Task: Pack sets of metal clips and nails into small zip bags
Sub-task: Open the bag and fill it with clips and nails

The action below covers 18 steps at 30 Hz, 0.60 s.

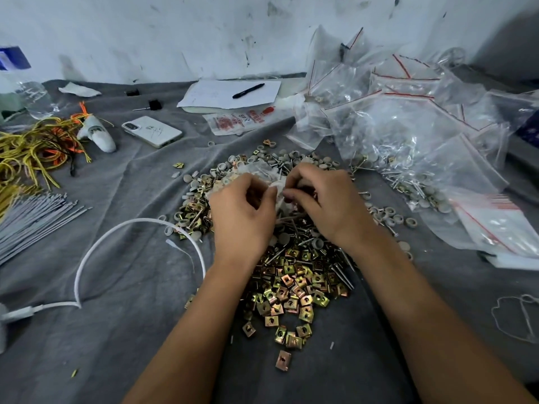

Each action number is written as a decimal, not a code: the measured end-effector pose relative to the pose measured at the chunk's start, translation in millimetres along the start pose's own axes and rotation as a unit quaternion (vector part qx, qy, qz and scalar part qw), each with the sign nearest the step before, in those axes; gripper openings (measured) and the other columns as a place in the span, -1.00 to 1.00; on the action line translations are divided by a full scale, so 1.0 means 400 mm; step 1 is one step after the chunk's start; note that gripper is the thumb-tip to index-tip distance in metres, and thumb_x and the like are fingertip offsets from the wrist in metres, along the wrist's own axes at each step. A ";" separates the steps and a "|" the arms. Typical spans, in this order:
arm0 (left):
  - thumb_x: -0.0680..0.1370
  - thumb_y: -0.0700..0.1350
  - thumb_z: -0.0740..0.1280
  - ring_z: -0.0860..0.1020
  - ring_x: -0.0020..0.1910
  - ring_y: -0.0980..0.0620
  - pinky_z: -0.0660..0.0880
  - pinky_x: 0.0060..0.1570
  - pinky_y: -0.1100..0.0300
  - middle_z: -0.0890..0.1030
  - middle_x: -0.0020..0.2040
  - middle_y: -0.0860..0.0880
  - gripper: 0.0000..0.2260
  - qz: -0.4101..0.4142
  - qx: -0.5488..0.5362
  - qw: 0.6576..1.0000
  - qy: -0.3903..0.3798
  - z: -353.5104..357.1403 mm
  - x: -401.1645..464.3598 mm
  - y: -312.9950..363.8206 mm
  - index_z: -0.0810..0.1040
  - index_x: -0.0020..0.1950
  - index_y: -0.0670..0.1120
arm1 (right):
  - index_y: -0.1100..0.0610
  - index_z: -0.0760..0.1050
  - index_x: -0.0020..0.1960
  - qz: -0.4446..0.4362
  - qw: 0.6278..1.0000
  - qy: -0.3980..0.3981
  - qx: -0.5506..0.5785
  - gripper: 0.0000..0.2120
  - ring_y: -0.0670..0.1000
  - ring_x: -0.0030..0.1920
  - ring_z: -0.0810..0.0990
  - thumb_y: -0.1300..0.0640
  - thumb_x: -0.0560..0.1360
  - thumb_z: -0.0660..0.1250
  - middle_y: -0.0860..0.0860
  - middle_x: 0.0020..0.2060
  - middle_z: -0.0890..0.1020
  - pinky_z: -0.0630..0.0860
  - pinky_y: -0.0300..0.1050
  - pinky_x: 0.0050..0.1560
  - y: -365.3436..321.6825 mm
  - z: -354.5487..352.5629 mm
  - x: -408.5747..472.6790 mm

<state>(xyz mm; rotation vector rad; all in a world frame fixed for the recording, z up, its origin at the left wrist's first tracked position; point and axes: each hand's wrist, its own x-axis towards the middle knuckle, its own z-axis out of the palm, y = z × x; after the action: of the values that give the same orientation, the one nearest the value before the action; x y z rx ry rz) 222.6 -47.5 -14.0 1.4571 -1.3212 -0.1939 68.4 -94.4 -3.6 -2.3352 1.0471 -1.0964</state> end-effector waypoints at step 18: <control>0.53 -0.16 0.48 0.59 -0.32 0.08 0.59 -0.29 -0.01 0.59 -0.23 0.06 -0.86 0.001 0.024 0.998 0.051 0.007 0.009 -0.026 0.53 -0.14 -0.03 | -0.17 0.67 -0.15 0.141 0.957 -0.242 -0.068 -0.86 -0.38 -0.04 0.49 -0.11 0.36 0.60 -0.23 -0.07 0.57 0.32 -0.61 -0.19 0.050 -0.115 -0.015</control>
<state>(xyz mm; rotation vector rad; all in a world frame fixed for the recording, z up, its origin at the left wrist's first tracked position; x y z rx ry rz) 228.2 -54.2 -21.2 1.4870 -1.2523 -0.0871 20.9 -103.4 11.3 -2.2889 1.2306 -0.3271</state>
